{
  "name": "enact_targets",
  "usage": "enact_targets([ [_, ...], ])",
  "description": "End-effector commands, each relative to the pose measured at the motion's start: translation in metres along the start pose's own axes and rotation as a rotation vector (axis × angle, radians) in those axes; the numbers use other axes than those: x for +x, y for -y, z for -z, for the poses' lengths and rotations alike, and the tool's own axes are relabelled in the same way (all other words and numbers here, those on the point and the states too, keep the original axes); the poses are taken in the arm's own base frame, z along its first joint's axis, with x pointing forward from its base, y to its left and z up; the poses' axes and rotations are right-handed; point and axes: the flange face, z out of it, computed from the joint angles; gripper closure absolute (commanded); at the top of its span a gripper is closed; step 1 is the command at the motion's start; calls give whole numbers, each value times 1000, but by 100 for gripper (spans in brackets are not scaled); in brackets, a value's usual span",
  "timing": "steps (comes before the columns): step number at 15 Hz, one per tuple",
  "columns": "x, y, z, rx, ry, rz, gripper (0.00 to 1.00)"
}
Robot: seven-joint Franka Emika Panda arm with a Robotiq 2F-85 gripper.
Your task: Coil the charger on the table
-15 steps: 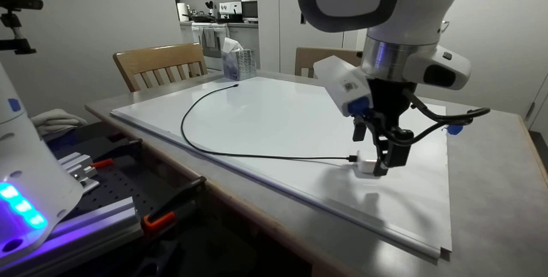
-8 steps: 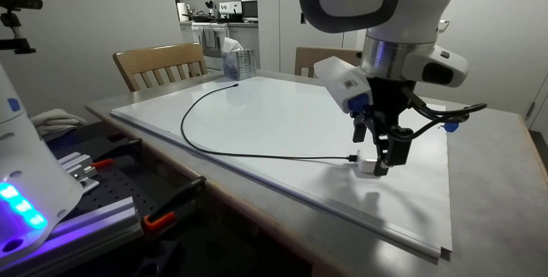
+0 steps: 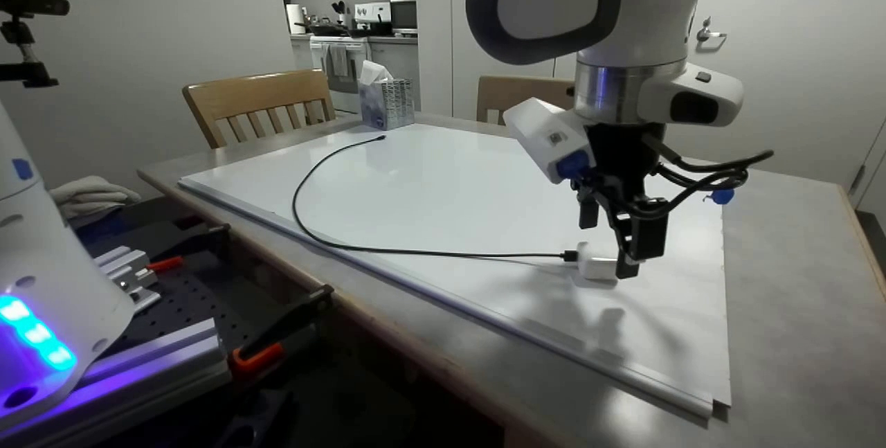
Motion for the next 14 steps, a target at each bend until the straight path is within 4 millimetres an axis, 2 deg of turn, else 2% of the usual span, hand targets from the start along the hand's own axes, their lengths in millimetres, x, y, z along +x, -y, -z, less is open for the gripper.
enact_targets([
  [1,-5,10,-4,11,-33,4,0],
  [5,-10,14,-9,18,-35,2,0],
  [10,-21,-10,-9,-14,-36,-50,0],
  [13,-26,-16,-12,-18,-34,-68,0],
  [14,-26,-16,-12,-18,-36,-70,16],
])
